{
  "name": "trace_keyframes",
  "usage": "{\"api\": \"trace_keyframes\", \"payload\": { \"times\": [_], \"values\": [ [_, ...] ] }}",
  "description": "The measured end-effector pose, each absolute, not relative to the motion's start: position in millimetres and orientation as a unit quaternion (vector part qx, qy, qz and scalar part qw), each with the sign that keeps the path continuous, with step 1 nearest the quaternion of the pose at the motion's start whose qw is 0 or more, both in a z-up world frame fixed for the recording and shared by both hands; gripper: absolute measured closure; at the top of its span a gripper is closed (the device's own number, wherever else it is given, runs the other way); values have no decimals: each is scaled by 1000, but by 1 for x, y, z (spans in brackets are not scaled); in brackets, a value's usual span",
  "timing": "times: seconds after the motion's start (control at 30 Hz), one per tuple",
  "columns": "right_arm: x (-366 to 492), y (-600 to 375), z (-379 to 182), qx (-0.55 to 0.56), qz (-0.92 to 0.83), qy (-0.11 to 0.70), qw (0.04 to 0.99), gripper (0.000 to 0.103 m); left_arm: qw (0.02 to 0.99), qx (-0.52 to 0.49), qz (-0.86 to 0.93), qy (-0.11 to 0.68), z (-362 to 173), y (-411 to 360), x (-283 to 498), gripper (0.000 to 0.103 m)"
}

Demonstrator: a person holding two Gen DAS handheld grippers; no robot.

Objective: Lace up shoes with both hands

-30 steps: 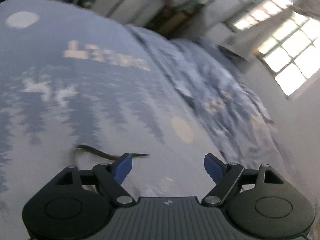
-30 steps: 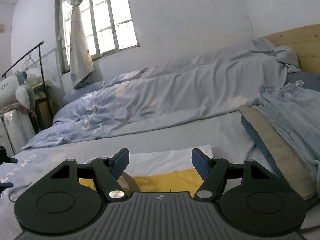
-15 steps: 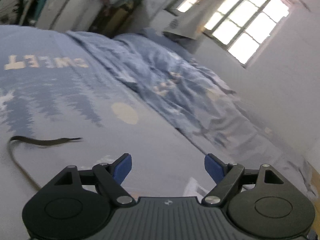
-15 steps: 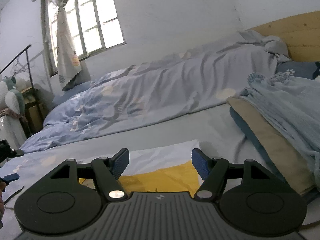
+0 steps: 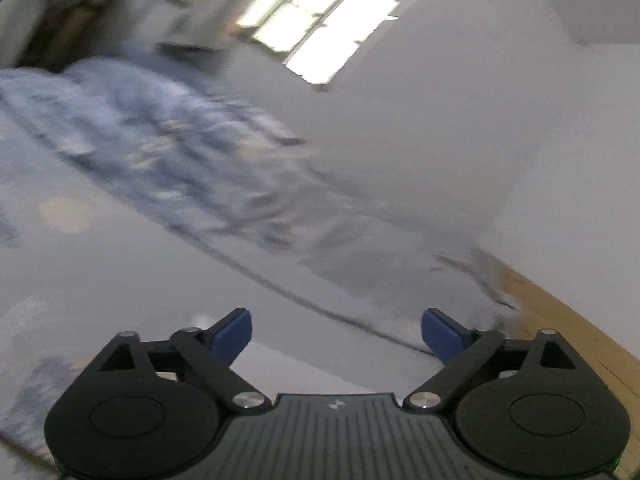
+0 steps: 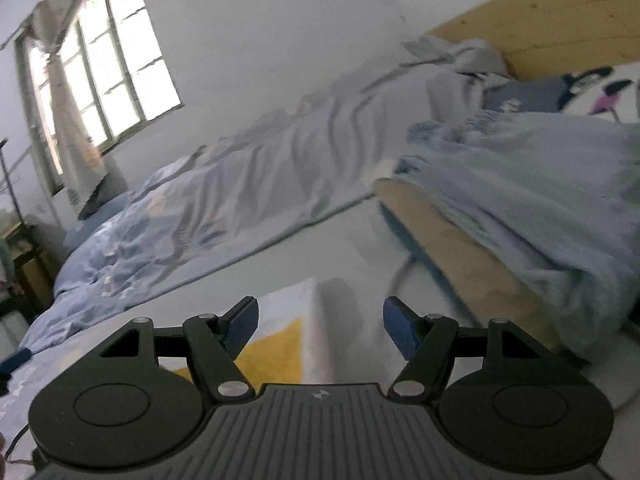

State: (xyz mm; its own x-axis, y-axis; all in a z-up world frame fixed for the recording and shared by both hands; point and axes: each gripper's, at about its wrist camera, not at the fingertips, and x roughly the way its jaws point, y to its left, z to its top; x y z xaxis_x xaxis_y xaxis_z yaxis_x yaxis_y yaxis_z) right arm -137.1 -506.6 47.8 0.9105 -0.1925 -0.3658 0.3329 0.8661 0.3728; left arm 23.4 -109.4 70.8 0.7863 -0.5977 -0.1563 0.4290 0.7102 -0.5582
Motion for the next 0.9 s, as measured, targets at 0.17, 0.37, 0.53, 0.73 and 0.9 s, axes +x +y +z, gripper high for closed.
{"api": "trace_keyframes", "payload": {
  "times": [0.17, 0.37, 0.53, 0.73, 0.9],
  "values": [
    [-160, -529, 34, 279, -167, 159, 932, 33, 907, -221, -328, 143, 69, -138, 13, 1],
    [-197, -537, 22, 303, -204, 154, 918, 33, 908, -209, -335, 141, 66, -153, 11, 1],
    [-221, -548, 20, 312, -245, 148, 906, 33, 909, -215, -328, 138, 67, -150, 10, 1],
    [-249, -561, 18, 321, -294, 141, 889, 46, 912, -207, -325, 138, 68, -153, 8, 1],
    [-260, -568, 11, 332, -336, 151, 868, 48, 911, -205, -330, 137, 69, -154, 8, 1]
  ]
}}
